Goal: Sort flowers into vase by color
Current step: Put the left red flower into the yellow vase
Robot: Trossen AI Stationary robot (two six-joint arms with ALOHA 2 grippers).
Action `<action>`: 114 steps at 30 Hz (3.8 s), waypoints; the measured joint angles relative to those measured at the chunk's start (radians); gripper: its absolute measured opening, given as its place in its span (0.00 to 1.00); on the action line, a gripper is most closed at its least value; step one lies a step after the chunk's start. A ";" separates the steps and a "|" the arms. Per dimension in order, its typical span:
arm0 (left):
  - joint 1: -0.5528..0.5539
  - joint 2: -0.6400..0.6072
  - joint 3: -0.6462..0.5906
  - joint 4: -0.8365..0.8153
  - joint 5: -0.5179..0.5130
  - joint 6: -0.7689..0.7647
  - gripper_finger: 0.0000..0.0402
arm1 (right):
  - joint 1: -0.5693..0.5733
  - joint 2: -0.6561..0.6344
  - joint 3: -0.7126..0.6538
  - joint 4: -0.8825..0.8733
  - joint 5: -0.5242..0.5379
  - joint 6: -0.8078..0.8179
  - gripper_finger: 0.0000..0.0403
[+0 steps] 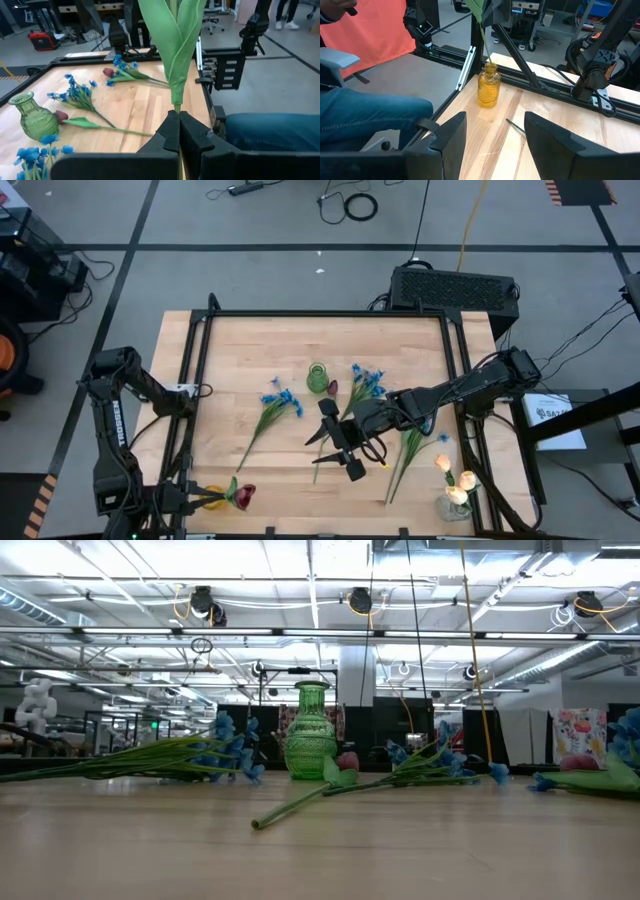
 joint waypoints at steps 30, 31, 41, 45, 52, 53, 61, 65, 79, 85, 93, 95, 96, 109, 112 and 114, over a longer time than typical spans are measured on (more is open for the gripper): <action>-0.001 0.000 0.000 -0.192 0.160 -0.208 0.04 | 0.000 0.001 0.000 0.002 0.000 0.000 0.48; -0.001 -0.001 0.000 -0.198 0.170 -0.210 0.04 | 0.000 0.005 0.000 0.006 0.000 0.001 0.48; -0.002 -0.025 0.000 -0.213 0.279 -0.285 0.24 | 0.000 0.029 0.000 0.011 0.000 0.001 0.48; -0.002 -0.025 0.000 -0.214 0.323 -0.283 0.38 | 0.000 0.029 0.000 0.010 0.000 0.002 0.48; -0.002 -0.038 0.000 -0.221 0.366 -0.280 0.52 | 0.000 0.060 0.000 0.077 0.000 0.003 0.48; -0.003 -0.047 0.000 -0.223 0.369 -0.280 0.52 | 0.000 0.076 0.000 0.114 0.000 0.003 0.48; -0.007 -0.114 0.002 -0.227 0.374 -0.229 0.52 | -0.005 0.210 0.000 0.456 -0.004 0.032 0.48; -0.007 -0.143 0.003 -0.235 0.336 -0.185 0.52 | -0.012 0.255 0.019 0.510 -0.004 0.053 0.48; -0.008 -0.213 0.065 -0.230 0.028 0.095 0.52 | -0.019 0.353 0.241 0.322 -0.064 0.072 0.38; -0.008 -0.253 0.078 -0.231 -0.100 0.194 0.52 | -0.020 0.381 0.248 0.438 -0.084 0.085 0.34; -0.006 -0.266 0.079 -0.231 -0.190 0.212 0.52 | -0.029 0.379 0.266 0.484 -0.087 0.084 0.29; 0.003 -0.258 0.079 -0.232 -0.196 0.206 0.52 | -0.031 0.378 0.280 0.483 -0.087 0.084 0.27; 0.008 -0.252 0.079 -0.233 -0.196 0.195 0.52 | -0.032 0.377 0.281 0.482 -0.087 0.080 0.26; 0.057 -0.118 0.079 0.094 -0.145 0.274 0.52 | -0.057 0.377 0.281 0.386 -0.079 0.047 0.16; 0.053 -0.081 0.079 0.235 -0.145 0.351 0.52 | -0.061 0.377 0.281 0.360 -0.079 0.047 0.16; 0.053 -0.056 0.079 0.301 -0.126 0.375 0.52 | -0.063 0.377 0.281 0.343 -0.080 0.047 0.16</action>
